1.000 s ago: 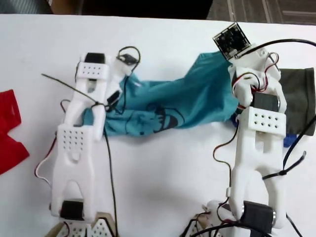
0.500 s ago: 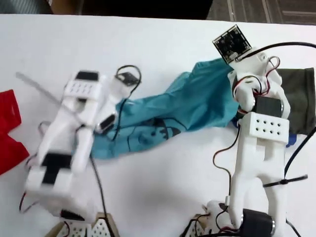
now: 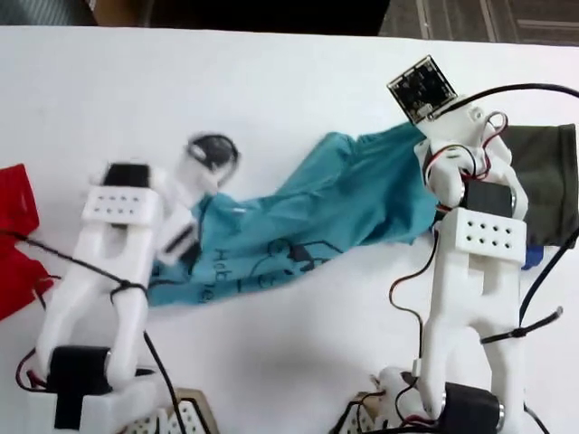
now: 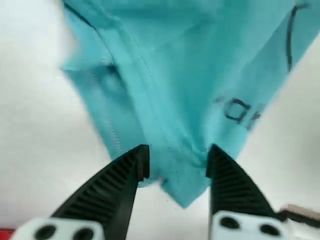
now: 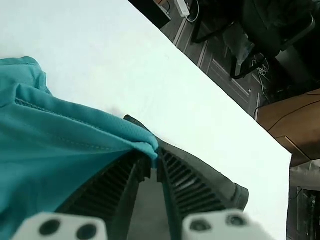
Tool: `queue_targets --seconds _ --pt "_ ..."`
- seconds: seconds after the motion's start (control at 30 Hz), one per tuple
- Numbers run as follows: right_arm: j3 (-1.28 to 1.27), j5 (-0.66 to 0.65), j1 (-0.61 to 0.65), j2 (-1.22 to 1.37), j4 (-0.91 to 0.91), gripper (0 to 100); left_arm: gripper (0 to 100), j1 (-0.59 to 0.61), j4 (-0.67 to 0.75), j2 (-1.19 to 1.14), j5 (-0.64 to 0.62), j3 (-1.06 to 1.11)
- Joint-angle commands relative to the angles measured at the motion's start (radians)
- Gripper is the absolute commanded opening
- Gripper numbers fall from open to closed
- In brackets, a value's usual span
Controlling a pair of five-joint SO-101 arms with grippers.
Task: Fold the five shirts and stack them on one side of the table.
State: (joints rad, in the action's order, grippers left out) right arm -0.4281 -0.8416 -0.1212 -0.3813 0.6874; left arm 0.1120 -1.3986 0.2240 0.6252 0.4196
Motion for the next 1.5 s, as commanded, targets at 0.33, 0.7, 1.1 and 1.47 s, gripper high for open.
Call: queue_targets --seconds 0.33,0.7,1.1,1.47 --pt "0.006 -0.006 -0.002 -0.051 -0.005 2.1 23 -0.02 0.126 -0.402 -0.012 -0.475" --pt "0.006 -0.008 -0.002 -0.051 -0.005 2.1 23 -0.068 0.017 -0.813 -0.048 -0.851" --pt "0.006 -0.008 -0.002 -0.05 -0.018 2.1 23 -0.068 -0.213 -0.879 -0.051 -1.03" --pt "0.006 -0.008 0.013 -0.05 -0.022 2.1 23 -0.078 -0.244 -0.982 -0.049 -1.095"
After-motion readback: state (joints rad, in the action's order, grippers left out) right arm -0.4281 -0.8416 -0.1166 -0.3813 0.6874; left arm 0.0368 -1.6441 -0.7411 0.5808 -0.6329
